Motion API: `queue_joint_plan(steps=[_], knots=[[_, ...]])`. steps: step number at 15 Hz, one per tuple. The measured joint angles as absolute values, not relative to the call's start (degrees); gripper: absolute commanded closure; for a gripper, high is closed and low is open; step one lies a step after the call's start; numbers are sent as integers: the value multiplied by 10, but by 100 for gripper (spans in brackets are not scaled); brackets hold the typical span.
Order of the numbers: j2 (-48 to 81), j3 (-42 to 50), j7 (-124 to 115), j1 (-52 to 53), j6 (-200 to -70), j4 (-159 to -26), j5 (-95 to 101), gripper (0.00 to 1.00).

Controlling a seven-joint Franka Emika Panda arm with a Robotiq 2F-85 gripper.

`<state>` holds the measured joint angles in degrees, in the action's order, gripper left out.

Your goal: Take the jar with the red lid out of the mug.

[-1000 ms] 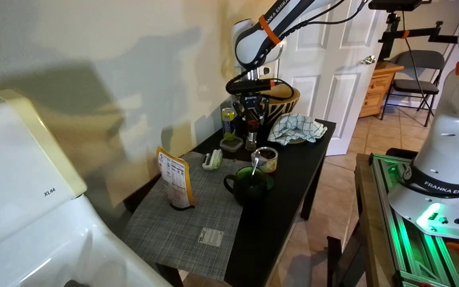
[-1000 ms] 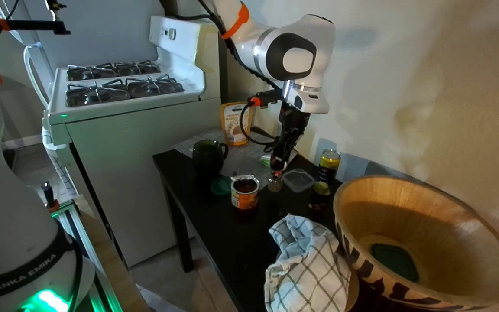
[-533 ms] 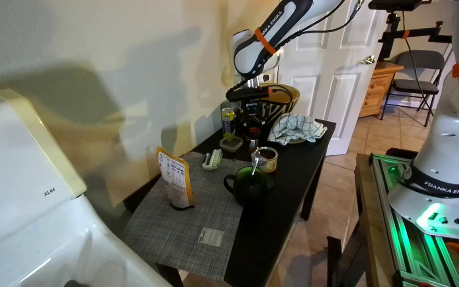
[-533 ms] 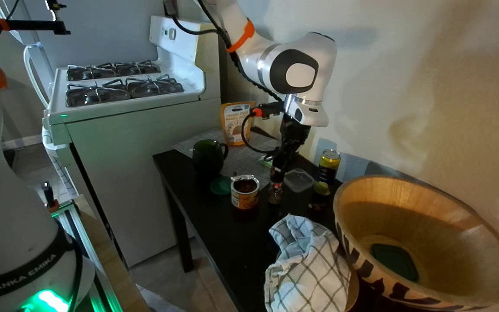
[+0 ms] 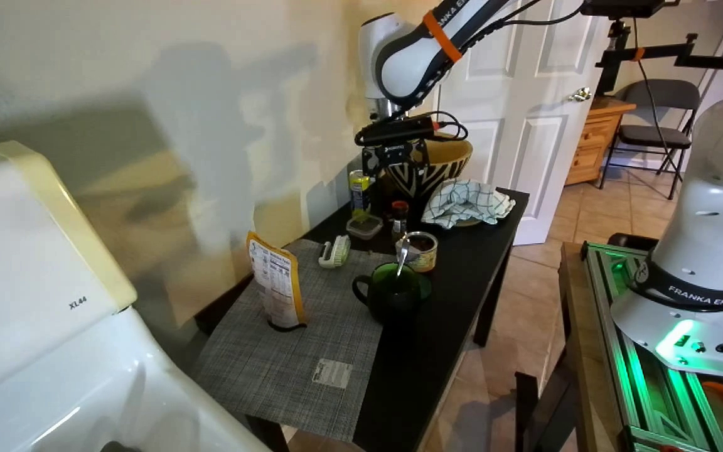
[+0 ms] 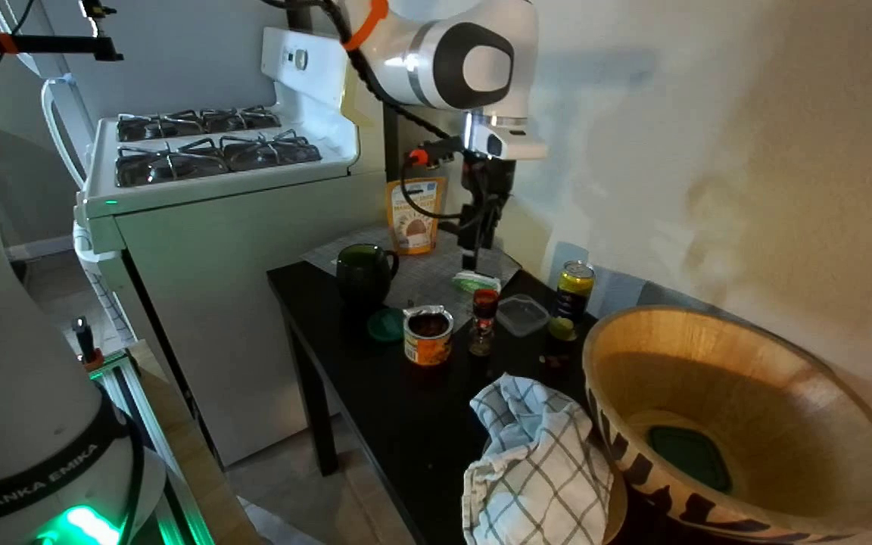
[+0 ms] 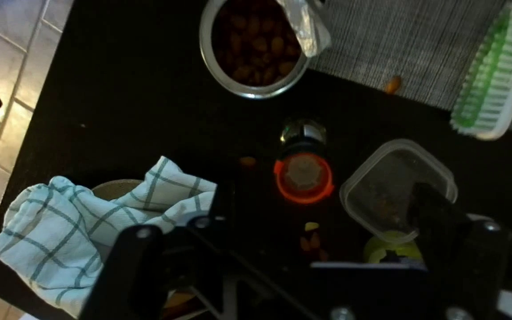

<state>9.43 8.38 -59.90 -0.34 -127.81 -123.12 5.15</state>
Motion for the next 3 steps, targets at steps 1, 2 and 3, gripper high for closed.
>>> queue_joint_plan(steps=[1,2,3], knots=[[68,72,-591,5,-1275,-1256,59,0],[53,64,-594,9,-1275,-1270,59,0],[50,61,-594,9,-1275,-1270,59,0]])
